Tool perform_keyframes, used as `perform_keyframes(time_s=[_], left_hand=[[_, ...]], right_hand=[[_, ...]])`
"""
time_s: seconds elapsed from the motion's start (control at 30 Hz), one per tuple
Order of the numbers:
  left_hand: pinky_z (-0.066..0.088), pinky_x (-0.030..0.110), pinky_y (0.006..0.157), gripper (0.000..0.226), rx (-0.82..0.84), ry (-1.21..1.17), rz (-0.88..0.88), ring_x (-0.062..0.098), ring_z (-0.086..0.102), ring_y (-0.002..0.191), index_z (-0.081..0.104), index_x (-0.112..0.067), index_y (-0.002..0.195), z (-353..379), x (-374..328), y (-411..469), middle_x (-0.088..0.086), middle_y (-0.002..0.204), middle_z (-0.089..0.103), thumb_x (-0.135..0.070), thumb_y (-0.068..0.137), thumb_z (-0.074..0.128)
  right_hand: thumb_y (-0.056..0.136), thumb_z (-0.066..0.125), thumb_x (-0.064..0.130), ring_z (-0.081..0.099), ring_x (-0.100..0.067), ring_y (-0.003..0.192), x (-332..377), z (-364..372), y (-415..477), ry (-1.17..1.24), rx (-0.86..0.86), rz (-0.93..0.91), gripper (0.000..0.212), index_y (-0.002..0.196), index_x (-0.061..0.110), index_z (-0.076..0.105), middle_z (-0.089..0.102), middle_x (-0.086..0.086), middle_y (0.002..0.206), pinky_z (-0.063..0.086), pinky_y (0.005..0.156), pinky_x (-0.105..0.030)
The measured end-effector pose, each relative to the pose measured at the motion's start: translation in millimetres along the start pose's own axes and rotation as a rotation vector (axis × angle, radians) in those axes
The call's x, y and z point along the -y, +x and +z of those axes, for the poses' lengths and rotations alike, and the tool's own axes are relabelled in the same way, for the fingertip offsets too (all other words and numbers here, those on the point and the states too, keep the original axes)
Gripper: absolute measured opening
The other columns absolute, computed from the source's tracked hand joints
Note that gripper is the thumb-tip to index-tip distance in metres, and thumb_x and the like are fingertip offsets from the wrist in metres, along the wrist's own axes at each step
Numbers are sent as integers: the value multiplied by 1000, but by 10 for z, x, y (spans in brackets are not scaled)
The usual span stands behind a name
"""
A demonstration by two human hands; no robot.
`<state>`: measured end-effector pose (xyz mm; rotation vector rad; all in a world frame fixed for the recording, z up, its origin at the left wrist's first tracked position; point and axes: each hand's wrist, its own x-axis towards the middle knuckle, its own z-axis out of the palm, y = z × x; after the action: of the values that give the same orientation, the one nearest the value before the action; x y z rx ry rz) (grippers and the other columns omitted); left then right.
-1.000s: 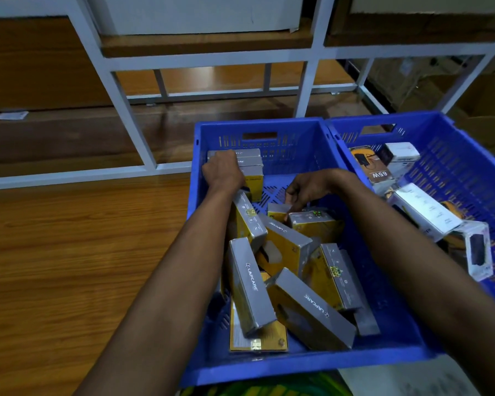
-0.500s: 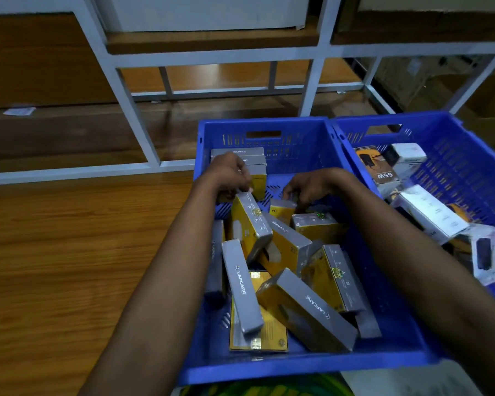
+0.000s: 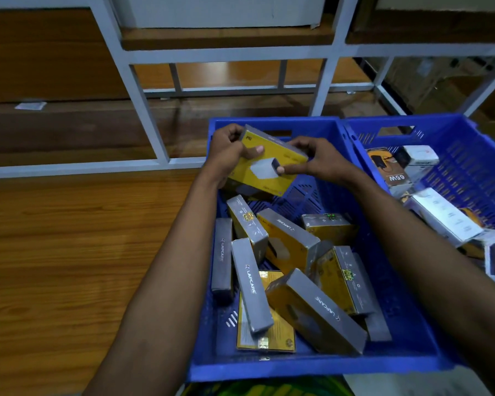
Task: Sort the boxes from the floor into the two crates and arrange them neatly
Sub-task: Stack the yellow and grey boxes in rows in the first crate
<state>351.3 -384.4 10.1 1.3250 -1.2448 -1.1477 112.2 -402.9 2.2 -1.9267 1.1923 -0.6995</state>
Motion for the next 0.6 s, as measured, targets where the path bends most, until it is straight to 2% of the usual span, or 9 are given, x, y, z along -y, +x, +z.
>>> perform_keyframes(time_s=[0.1, 0.17, 0.2, 0.27, 0.3, 0.4, 0.53, 0.6], left_hand=[[45, 39, 69, 49, -77, -50, -5, 22, 50, 82, 58, -8, 85, -46, 43, 70, 10, 88, 51, -19, 48, 87], [43, 37, 67, 40, -87, -24, 5, 21, 47, 81, 53, -17, 79, -27, 37, 55, 10, 86, 48, -11, 53, 82], [44, 35, 67, 37, -94, 16, 10, 20, 51, 79, 53, -18, 79, -9, 11, 23, 9, 85, 52, -4, 58, 79], [47, 30, 66, 37, -95, 229, 57, 17, 56, 80, 57, -20, 85, 35, -21, -28, -1, 89, 61, 4, 63, 76], [46, 30, 68, 37, -90, 404, 99, 17, 58, 84, 60, -20, 91, 56, -44, -61, -2, 93, 62, 1, 65, 75], [45, 34, 78, 47, -58, 955, 195, 30, 60, 103, 61, -16, 117, 104, -125, -128, 8, 112, 62, -18, 71, 70], [49, 44, 91, 54, -23, 1163, 210, 32, 56, 113, 61, -16, 123, 153, -200, -152, 10, 116, 61, -27, 71, 71], [40, 49, 103, 58, 46, 1187, 226, 30, 53, 118, 62, -18, 125, 169, -198, -149, 8, 117, 63, -35, 71, 75]], right_hand=[[71, 91, 35, 73, -15, 97, 5, -43, -25, 13, -35, -8, 51, 115, 24, 67, 74, -1, 106, 61, 82, -33], [69, 91, 38, 74, -25, 90, 11, -49, -25, 11, -52, 3, 53, 114, 25, 67, 75, -8, 103, 63, 76, -38], [69, 91, 37, 75, -25, 85, 24, -42, -26, 0, -47, 5, 54, 115, 23, 67, 75, -10, 102, 64, 73, -39], [70, 90, 33, 76, -22, 80, 27, -28, -24, -37, -44, 16, 55, 116, 16, 66, 75, -7, 99, 64, 70, -33], [70, 90, 31, 76, -20, 78, 34, -22, -23, -53, -43, 18, 55, 117, 14, 66, 75, -5, 97, 63, 69, -30], [72, 89, 29, 76, -12, 75, 41, 1, -23, -103, -31, 26, 52, 116, 15, 65, 75, 0, 90, 62, 68, -25], [72, 91, 29, 75, -9, 73, 39, 37, -3, -156, -46, 33, 52, 114, 14, 67, 74, 1, 90, 60, 67, -22], [70, 92, 32, 74, -10, 74, 45, 52, 4, -205, -46, 24, 51, 112, 16, 69, 73, 5, 89, 59, 67, -23]])
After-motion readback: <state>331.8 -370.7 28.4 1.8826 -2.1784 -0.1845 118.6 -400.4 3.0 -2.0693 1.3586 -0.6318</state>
